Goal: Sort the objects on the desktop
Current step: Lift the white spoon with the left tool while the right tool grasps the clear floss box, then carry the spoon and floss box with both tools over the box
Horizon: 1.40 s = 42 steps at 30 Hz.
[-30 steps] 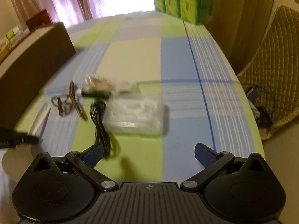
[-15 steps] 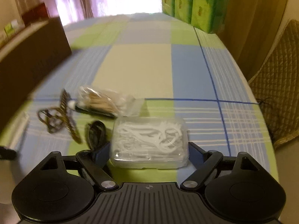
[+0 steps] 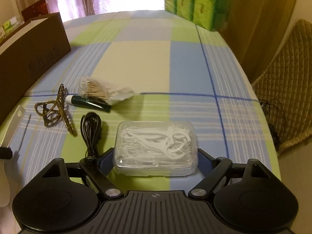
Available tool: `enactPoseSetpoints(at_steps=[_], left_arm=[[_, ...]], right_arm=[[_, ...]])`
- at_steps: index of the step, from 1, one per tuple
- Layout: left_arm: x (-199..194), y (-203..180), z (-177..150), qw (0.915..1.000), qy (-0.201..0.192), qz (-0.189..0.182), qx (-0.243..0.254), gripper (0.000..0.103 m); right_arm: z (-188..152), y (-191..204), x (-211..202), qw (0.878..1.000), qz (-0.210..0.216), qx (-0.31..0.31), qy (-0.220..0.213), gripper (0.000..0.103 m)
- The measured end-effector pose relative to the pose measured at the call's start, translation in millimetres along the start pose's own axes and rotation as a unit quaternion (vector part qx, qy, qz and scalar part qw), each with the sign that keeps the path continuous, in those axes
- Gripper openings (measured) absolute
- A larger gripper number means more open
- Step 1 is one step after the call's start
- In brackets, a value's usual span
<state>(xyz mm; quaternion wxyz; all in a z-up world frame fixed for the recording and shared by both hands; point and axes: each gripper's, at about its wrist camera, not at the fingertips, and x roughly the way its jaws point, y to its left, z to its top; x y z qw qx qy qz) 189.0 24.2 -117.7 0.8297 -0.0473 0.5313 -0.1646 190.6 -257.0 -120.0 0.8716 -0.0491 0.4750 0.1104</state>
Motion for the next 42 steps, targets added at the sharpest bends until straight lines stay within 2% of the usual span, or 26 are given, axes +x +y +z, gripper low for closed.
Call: enactPoseSetpoints(at_steps=[4,10,25,34,42], left_arm=[[-8.0,-0.1,-5.4,0.9999,-0.003,0.007,0.007,0.002],[-29.8,-2.3,-8.4,0.9996,-0.027,0.003,0.012,0.002],[-96.6,-11.8,-13.0,0.9951,-0.096,-0.014,0.019,0.002],[-141.2,0.5,-19.9,0.9903,-0.137,-0.022,0.003,0.002],[-173.6,23.6,-23.9,0.9867,-0.162,-0.01,-0.015,0.002]], right_arm=[[-9.0,-7.8,-16.6,1.0,0.007,0.016,-0.003,0.083],[-14.9,-5.6,-39.7,0.999,0.023,0.017,-0.017,0.083],[-4.2,54.5,-89.7,0.991,0.108,-0.058,-0.053,0.083],[-1.2,95.3,-113.3,0.978,0.167,-0.118,-0.049,0.083],[5.0,144.7,-122.0,0.958,0.225,-0.171,-0.049,0.083]])
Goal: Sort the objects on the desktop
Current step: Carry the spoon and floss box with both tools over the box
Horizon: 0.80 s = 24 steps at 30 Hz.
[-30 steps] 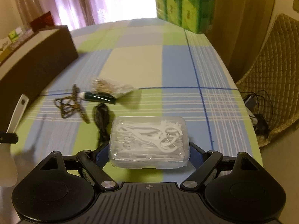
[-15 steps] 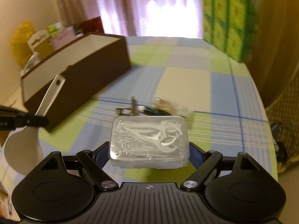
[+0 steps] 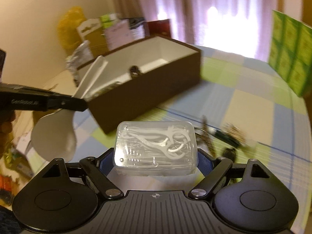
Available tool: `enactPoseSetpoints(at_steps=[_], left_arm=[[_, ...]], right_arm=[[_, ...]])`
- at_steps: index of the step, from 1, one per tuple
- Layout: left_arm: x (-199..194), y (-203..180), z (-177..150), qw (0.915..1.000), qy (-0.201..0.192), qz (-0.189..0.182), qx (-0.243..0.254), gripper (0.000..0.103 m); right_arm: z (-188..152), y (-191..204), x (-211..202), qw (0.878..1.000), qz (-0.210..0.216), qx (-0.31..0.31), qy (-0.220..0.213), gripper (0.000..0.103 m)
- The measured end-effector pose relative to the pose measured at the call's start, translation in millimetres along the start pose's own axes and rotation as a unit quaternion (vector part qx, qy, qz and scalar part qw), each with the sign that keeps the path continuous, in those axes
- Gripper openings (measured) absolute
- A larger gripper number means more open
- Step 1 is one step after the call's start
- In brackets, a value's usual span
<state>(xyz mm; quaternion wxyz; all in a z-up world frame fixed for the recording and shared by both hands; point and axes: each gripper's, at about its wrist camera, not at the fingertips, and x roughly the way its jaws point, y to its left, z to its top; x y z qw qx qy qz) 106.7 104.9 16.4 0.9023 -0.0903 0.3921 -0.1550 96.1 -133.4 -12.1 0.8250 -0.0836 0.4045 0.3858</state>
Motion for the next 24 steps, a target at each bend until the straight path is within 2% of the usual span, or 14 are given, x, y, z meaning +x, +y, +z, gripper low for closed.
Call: enactPoseSetpoints(at_steps=[6,12,24], left_arm=[[-21.1,23.4,9.1,0.9996,-0.022,0.015,-0.01,0.002],[-33.6,48.7,26.5,0.9984,-0.048,0.028,-0.011,0.002],[-16.8,96.2,79.1,0.9962,-0.077,0.039,0.009,0.002]], right_arm=[[19.5,29.9,16.4,0.999,0.036,-0.03,-0.007,0.083],[49.1,55.0,34.4,0.997,0.052,-0.058,-0.024,0.083],[121.9,76.7,82.1,0.992,0.059,-0.103,-0.051,0.083]])
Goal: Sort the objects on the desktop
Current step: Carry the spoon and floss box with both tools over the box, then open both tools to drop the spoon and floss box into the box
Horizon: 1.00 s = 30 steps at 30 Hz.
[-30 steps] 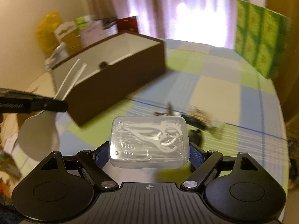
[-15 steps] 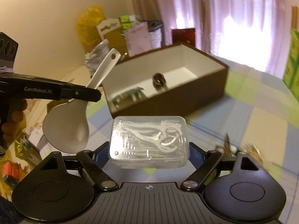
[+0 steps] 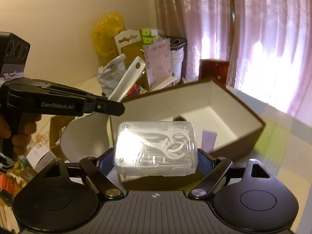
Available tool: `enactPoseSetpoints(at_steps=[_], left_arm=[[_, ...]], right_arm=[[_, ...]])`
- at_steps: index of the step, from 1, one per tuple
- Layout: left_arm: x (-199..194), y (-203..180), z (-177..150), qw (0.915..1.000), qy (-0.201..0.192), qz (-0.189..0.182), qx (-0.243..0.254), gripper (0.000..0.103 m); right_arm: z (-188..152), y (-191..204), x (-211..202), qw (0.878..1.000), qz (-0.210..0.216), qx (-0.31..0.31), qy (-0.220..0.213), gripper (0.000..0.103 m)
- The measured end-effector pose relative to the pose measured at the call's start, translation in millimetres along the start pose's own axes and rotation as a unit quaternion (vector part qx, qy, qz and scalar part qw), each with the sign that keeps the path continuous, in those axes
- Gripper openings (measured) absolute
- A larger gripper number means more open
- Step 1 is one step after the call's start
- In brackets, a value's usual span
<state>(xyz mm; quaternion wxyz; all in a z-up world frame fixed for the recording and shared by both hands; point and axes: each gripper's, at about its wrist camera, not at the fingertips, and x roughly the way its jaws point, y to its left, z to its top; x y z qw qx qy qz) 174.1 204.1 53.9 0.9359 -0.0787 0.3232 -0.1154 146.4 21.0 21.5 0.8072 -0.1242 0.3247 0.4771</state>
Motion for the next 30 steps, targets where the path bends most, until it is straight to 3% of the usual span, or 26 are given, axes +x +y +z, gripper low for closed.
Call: enactPoseSetpoints(at_steps=[7,13,22,30], left_arm=[[40.1,29.1,21.2,0.9997,0.022,-0.007,0.007,0.002],[78.3,47.0,19.1,0.9976,0.066,-0.022,0.003,0.002],[132.2,61.1,-0.1,0.9859,0.162,-0.037,0.016,0.002],[164.3,66.4,-7.0,0.9717,0.231,-0.041,0.023,0.002]], right_arm=[[21.6,-15.4,44.1,0.999,-0.003,-0.042,0.025,0.083],[22.2,-23.6,88.6,0.993,0.01,-0.085,0.077,0.083],[11.6,-28.5,148.4,0.967,0.039,-0.168,0.19,0.083],[10.8,-33.5,190.5,0.947,0.064,-0.157,0.272,0.083]])
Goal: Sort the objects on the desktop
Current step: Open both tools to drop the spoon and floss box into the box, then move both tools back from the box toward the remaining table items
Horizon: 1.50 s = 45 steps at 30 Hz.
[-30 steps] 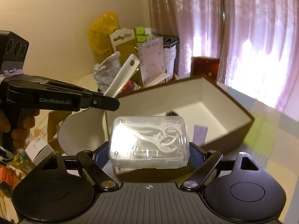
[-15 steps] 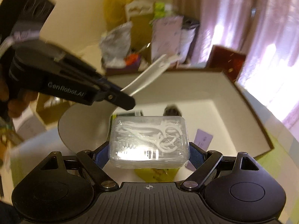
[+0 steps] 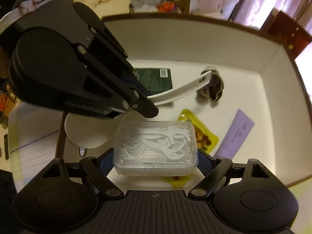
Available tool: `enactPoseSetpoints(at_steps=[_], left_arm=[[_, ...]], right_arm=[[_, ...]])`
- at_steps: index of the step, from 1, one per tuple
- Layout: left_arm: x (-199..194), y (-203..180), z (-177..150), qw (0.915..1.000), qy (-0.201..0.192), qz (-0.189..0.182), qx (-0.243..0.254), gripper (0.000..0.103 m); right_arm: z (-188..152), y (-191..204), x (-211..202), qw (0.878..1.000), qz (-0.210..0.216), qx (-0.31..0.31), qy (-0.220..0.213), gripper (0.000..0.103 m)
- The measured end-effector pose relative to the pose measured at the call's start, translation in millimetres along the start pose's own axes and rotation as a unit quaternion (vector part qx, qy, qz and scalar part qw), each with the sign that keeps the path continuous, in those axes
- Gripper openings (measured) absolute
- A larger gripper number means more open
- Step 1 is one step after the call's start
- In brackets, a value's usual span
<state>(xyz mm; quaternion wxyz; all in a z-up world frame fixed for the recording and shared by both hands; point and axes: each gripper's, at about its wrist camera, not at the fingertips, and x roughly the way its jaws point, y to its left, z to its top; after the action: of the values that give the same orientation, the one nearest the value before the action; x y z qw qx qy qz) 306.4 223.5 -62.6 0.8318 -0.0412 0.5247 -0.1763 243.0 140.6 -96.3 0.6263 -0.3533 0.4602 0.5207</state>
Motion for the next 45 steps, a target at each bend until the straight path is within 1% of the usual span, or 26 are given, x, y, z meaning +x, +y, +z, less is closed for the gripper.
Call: enactPoseSetpoints(at_steps=[3,10,11,12,14,15,16,17,21,23,25,30,34,36,38,39,45], left_arm=[[7.8,0.8,1.2,0.9998,0.019,-0.001,0.004,0.002],[13.5,4.3,0.3,0.999,0.041,0.01,0.014,0.004],[13.8,4.6,-0.2,0.9988,0.043,0.015,0.018,0.008],[13.7,4.7,-0.9,0.9986,0.045,0.018,0.021,0.01],[12.0,4.9,-2.5,0.9985,0.045,0.022,0.023,0.02],[11.0,4.7,-3.4,0.9984,0.044,0.024,0.025,0.021],[9.9,4.2,-4.2,0.9983,0.043,0.028,0.027,0.024],[8.6,3.6,-5.1,0.9982,0.043,0.031,0.028,0.029],[4.0,1.1,-7.3,0.998,0.042,0.037,0.03,0.042],[1.8,-0.8,-8.6,0.9978,0.041,0.04,0.032,0.056],[-0.9,-3.2,-9.8,0.9977,0.037,0.045,0.035,0.063],[-6.0,-6.5,-10.1,0.9974,0.034,0.051,0.038,0.067],[-10.5,-8.7,-11.0,0.9967,0.029,0.064,0.041,0.08],[-13.5,-10.3,-11.0,0.9962,0.026,0.072,0.041,0.082],[-17.5,-11.5,-11.1,0.996,0.024,0.077,0.04,0.088],[-19.7,-12.1,-11.1,0.9957,0.022,0.081,0.039,0.09],[-34.0,-18.5,-11.5,0.9938,0.007,0.102,0.043,0.093]], right_arm=[[0.2,1.0,7.9,1.0,0.003,-0.001,0.014,0.083],[4.4,3.1,20.4,0.999,-0.002,-0.001,0.032,0.083],[4.5,3.1,21.0,0.999,-0.007,-0.003,0.032,0.084],[4.3,3.3,21.4,0.999,-0.01,-0.005,0.033,0.089],[3.5,3.3,20.8,0.999,-0.012,-0.009,0.03,0.098],[3.5,3.0,20.3,0.999,-0.014,-0.01,0.027,0.1],[3.3,2.3,20.1,0.999,-0.016,-0.008,0.027,0.1],[2.6,1.3,20.1,0.999,-0.017,-0.007,0.028,0.101],[3.3,4.2,18.1,0.999,-0.022,-0.002,0.03,0.101],[1.8,3.7,16.4,0.999,-0.025,0.0,0.029,0.101],[0.7,3.7,14.8,0.999,-0.028,0.0,0.026,0.101],[-4.7,0.8,5.0,0.999,-0.036,0.006,0.017,0.101],[-6.8,2.3,1.0,0.999,-0.042,0.007,0.01,0.101],[-8.7,3.0,-4.9,0.999,-0.045,0.008,0.005,0.101],[-10.4,4.7,-12.6,0.999,-0.051,0.008,-0.002,0.101],[-11.1,5.8,-20.2,0.999,-0.053,0.009,-0.005,0.101],[-17.2,8.3,-32.5,0.998,-0.059,0.014,-0.028,0.101]])
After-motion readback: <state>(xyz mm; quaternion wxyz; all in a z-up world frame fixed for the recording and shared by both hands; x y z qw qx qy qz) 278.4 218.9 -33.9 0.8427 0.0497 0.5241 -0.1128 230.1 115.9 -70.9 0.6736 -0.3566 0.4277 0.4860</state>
